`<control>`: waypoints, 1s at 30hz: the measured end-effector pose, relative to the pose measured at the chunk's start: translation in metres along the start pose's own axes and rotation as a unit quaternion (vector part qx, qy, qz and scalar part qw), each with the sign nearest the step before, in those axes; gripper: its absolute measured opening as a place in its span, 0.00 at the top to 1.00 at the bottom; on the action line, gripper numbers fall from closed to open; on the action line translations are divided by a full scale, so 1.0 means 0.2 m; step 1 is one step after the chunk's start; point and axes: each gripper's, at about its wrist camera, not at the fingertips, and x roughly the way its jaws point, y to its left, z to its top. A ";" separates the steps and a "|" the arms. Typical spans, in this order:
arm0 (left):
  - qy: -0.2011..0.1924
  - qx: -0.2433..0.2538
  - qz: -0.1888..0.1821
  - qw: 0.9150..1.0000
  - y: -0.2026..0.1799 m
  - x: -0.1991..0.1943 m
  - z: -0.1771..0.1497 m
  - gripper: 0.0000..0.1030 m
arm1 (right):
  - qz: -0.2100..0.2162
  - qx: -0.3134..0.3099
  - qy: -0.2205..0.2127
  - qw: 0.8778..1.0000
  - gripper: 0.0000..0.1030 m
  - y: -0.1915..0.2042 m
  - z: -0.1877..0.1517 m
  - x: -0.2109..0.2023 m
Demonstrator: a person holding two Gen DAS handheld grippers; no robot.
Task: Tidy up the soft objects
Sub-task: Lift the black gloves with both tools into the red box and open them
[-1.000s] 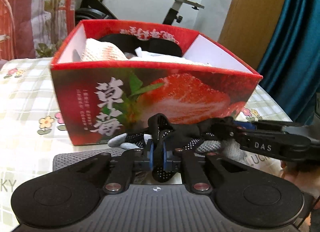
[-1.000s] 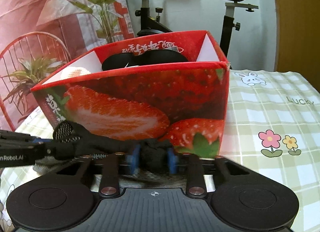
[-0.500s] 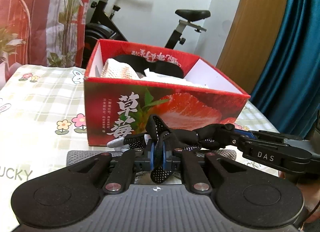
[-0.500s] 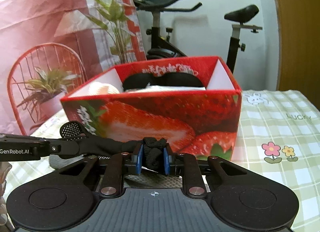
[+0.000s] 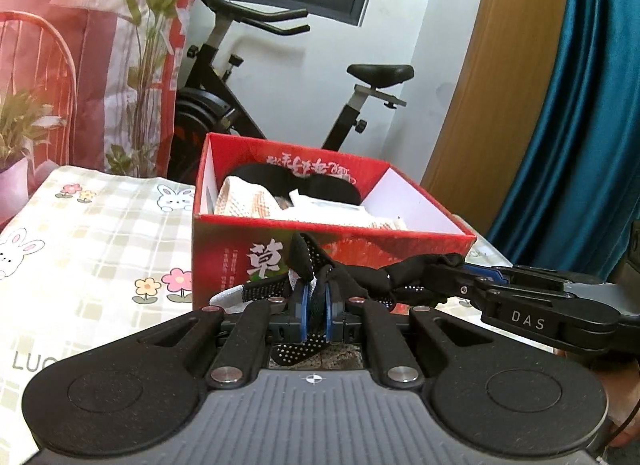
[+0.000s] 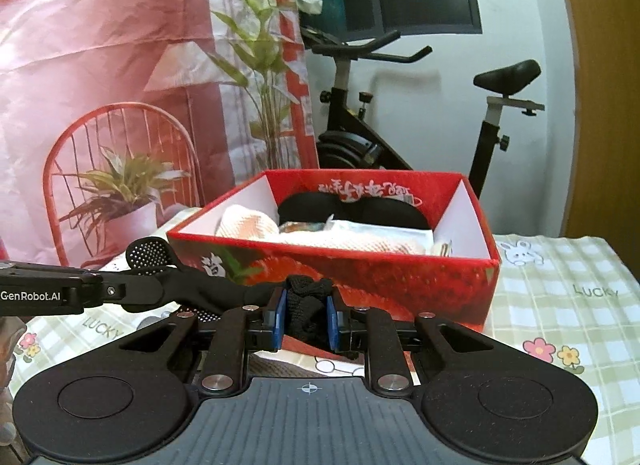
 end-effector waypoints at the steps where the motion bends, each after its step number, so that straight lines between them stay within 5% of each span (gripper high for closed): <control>1: -0.001 -0.001 0.000 1.000 0.00 -0.01 -0.01 0.91 | 0.000 -0.001 0.000 1.000 0.82 0.01 0.00 0.00; 17: -0.015 -0.003 -0.002 1.000 0.01 -0.02 0.04 0.91 | 0.012 -0.024 -0.015 1.000 0.82 0.03 0.08 0.01; 30: -0.052 0.027 -0.014 0.998 -0.05 0.07 0.34 0.91 | 0.020 -0.036 -0.037 0.998 0.82 -0.06 0.33 0.16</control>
